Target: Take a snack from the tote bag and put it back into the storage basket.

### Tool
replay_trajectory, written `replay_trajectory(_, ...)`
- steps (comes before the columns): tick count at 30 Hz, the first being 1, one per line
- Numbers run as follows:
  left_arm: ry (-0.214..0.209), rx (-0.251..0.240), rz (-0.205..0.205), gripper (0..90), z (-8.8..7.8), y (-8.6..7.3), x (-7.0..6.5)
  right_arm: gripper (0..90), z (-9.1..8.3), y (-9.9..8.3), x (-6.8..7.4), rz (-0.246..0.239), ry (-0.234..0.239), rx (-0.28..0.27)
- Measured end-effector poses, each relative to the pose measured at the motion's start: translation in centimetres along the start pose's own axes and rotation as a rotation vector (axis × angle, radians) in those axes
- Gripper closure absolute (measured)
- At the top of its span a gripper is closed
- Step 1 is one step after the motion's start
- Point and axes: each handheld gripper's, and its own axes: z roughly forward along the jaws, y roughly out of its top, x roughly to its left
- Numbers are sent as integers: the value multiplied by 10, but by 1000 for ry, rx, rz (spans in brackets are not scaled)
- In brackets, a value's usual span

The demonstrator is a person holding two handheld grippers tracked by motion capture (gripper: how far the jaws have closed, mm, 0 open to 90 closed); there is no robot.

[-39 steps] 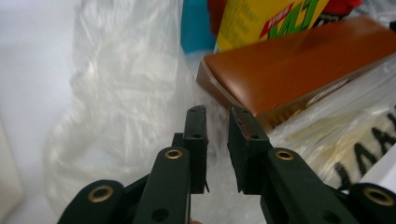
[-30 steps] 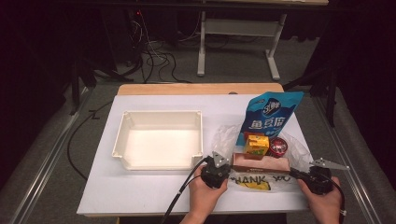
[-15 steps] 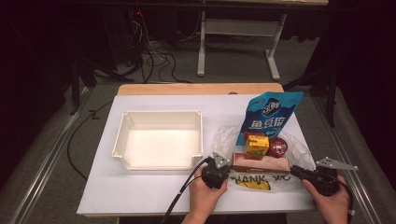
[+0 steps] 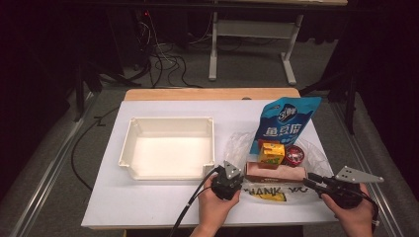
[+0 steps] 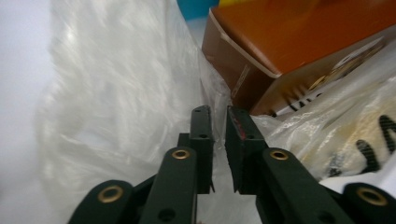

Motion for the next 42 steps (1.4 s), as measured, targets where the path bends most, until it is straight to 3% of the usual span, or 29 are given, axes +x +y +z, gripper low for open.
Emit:
replay_trajectory(3,7,-58,50,747,-18,11,-1,736,-1,-2,1,0,13,-4)
replay_trajectory(5,-4,-60,78,728,-22,21,0,737,-1,-2,1,-3,19,-6)
replay_trajectory(7,-62,-52,100,675,-20,30,1,754,0,-4,2,-3,37,-2)
replay_trajectory(9,-79,-36,155,632,-15,37,-1,793,1,-6,4,-1,66,15)
replay_trajectory(12,-124,-20,201,584,-6,43,2,835,3,-8,5,-14,99,37)
replay_trajectory(13,-125,-6,209,564,-4,45,4,836,3,-8,5,-13,106,39)
replay_trajectory(15,-170,3,200,522,0,47,10,835,4,-9,5,-4,112,40)
replay_trajectory(19,-243,35,257,418,4,52,12,833,5,-9,5,-1,128,41)
replay_trajectory(21,-253,47,287,373,6,55,11,832,6,-10,5,1,134,45)
replay_trajectory(24,-215,61,370,344,7,61,8,832,6,-10,5,-3,142,46)
replay_trajectory(27,-215,116,402,313,11,68,9,832,5,-11,5,-4,149,41)
replay_trajectory(31,-210,133,451,315,18,71,8,831,6,-11,5,-7,157,42)
replay_trajectory(35,-232,144,435,311,25,74,8,831,6,-11,6,-10,163,46)
replay_trajectory(39,-262,193,450,296,33,74,6,826,6,-11,6,-9,169,44)
replay_trajectory(42,-279,199,443,285,37,73,6,827,7,-11,6,-12,173,46)
